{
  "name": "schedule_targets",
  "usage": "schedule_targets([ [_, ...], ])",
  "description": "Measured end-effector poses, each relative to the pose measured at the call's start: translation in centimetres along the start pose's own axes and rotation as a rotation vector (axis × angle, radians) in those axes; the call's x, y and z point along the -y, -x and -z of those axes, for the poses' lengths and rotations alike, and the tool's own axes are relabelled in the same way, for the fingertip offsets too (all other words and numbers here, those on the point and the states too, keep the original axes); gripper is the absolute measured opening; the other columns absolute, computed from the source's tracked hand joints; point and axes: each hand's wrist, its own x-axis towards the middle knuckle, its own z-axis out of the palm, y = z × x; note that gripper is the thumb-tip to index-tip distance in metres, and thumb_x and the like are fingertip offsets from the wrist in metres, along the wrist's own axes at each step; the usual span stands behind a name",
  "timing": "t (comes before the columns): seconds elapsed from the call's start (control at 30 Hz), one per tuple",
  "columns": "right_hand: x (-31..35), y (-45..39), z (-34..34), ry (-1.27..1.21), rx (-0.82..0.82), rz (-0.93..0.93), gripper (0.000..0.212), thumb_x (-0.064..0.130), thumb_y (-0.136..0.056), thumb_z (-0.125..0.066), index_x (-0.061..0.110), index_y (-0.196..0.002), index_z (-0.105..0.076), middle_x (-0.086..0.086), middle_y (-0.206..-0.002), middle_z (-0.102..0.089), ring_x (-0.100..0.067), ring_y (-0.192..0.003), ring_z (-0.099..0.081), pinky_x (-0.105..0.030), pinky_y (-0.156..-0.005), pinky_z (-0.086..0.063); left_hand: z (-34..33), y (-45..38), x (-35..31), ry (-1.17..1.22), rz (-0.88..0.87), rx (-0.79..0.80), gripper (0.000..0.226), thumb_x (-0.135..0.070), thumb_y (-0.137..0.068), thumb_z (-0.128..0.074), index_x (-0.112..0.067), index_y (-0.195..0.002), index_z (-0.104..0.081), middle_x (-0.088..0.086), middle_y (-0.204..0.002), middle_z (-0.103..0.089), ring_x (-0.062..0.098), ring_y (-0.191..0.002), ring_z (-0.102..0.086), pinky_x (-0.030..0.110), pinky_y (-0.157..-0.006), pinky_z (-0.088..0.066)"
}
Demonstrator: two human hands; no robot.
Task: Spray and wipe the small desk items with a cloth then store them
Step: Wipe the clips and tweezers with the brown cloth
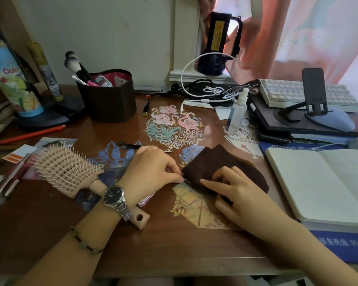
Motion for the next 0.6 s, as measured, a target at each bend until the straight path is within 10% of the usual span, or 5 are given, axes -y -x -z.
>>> schedule_targets([
  [0.6,0.8,-2.0,-1.0,-0.079,-0.011,0.035,0.046,0.032,-0.093,-0.036,0.021,-0.133,-0.054,0.005,-0.103,-0.045,-0.012,-0.089,-0.044,-0.029,-0.078,-0.046,-0.2,-0.1,0.1,-0.037,-0.057,-0.005,0.012,-0.046,-0.076,-0.070,-0.035,-0.078,-0.073,-0.016,-0.071,-0.066,0.004,-0.083,-0.047,0.023,-0.091,-0.027],
])
